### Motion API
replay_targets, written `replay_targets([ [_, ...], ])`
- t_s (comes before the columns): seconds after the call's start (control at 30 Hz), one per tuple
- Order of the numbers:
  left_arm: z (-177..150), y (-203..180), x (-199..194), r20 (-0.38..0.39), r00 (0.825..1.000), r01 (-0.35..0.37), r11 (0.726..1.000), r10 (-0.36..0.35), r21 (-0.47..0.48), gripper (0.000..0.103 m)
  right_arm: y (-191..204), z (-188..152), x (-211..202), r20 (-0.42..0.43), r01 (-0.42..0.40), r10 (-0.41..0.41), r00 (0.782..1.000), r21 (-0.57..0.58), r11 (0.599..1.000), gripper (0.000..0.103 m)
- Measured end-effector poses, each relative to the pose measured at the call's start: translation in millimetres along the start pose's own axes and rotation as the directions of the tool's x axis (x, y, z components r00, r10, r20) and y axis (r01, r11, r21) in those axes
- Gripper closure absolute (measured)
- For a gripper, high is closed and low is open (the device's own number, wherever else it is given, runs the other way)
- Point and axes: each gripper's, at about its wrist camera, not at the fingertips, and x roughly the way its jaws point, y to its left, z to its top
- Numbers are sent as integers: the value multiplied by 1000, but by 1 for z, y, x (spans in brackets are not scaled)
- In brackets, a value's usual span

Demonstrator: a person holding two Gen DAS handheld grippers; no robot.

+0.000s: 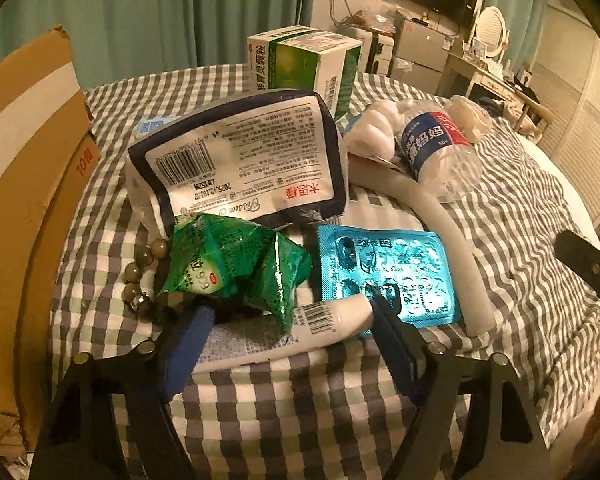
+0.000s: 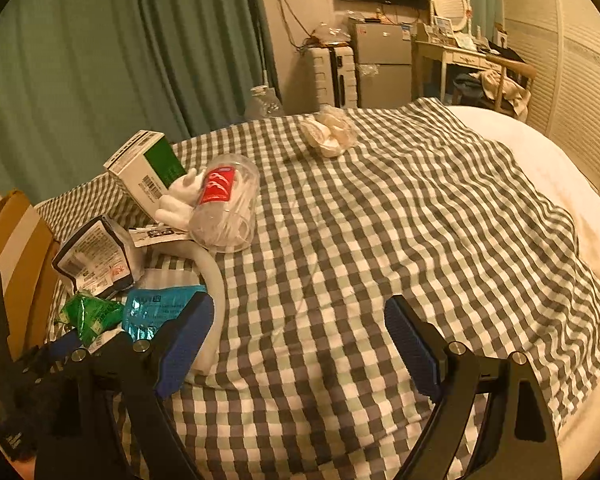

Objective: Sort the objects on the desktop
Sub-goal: 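Grasp the clear floss-pick jar with the right gripper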

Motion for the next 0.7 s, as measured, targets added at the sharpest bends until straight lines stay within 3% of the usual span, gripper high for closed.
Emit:
replay_targets([
  [0.13,2,3,0,2,1000,13,1000,-13,-4,26,6,7,8,14,-34,34,999,-2,999,16],
  [0.37,0,0,2,-17,1000,11,997,-10,75,25,21,35,44,19,-97,97,995,32,995,16],
  [0.57,0,11,1,4,999,51,998,-51,27,23,44,57,97,-34,-127,129,991,39,991,16],
  [0.6,0,12,1,9,998,55,998,-55,25,23,46,58,106,-53,-125,127,990,47,991,21],
  [0.63,0,12,1,12,998,56,998,-56,25,23,47,57,114,-76,-126,130,989,53,991,36],
  [0.7,-1,11,0,19,998,55,998,-56,29,22,46,55,119,-98,-145,150,984,53,988,41],
])
